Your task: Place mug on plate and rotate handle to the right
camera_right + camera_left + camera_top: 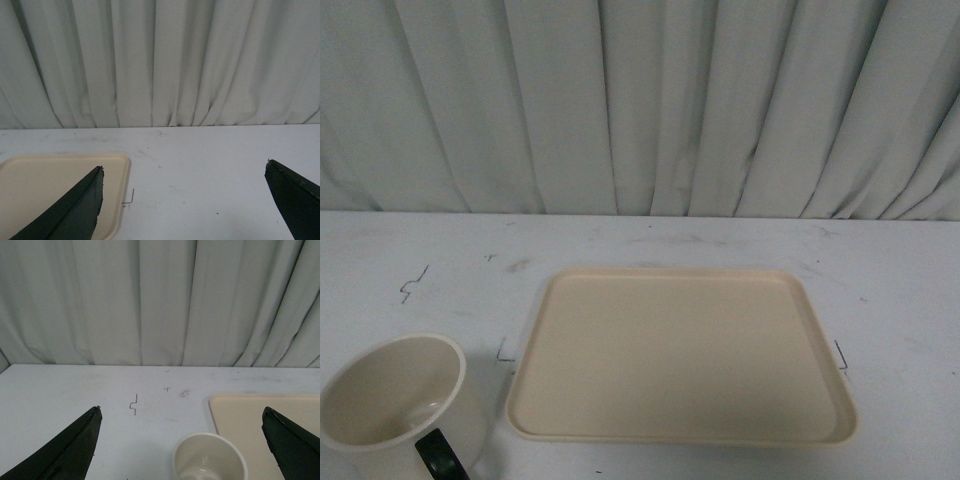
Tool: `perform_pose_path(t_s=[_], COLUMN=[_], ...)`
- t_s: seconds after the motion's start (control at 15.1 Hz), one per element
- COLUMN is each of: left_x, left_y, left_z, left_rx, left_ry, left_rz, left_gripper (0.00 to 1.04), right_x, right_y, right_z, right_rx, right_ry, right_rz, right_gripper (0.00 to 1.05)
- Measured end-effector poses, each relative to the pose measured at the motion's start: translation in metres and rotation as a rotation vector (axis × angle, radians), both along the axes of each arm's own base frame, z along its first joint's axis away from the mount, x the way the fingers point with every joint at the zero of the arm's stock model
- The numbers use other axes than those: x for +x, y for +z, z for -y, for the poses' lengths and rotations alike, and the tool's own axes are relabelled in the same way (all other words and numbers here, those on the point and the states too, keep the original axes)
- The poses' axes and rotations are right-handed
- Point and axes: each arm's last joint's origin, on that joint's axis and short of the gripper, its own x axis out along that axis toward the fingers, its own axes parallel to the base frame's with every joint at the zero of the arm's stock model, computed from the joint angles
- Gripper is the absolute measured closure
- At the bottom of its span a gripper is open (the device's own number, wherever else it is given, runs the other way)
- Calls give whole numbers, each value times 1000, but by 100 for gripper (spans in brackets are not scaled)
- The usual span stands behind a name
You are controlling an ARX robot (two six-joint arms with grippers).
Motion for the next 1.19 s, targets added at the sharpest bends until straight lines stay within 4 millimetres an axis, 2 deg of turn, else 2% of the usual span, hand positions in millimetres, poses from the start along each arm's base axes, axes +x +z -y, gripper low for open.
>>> perform_pose_path(t_s=[0.2, 0.26, 0.33, 0.53, 0.73, 0.86, 0.99, 1.19], left_x=[0, 0, 18, 56, 92, 122, 148, 166], left_y=[0, -1, 18, 27, 31, 36, 31, 10], left_z=[0, 2, 12, 7, 15, 23, 28, 33], left_rx=[0, 32, 148, 109, 97, 48, 3, 12], left_ry=[0, 95, 217, 211, 94, 14, -14, -22], left_rz=[0, -192, -450, -536, -703, -810, -906, -1022], left_gripper=[7, 7, 7, 7, 7, 7, 7, 7], right_x=[0, 0, 0, 0, 0, 0, 0, 0], right_y=[0, 0, 0, 0, 0, 0, 0, 0], right_z=[0, 0, 0, 0, 0, 0, 0, 0], right_rx=[0, 0, 0, 0, 0, 0, 0, 0], right_ry=[0, 0, 1, 1, 1, 1, 1, 1], right_rz=[0, -1, 0, 0, 0, 0, 0, 0], right_gripper=[6, 6, 6, 6, 6, 6, 6, 6])
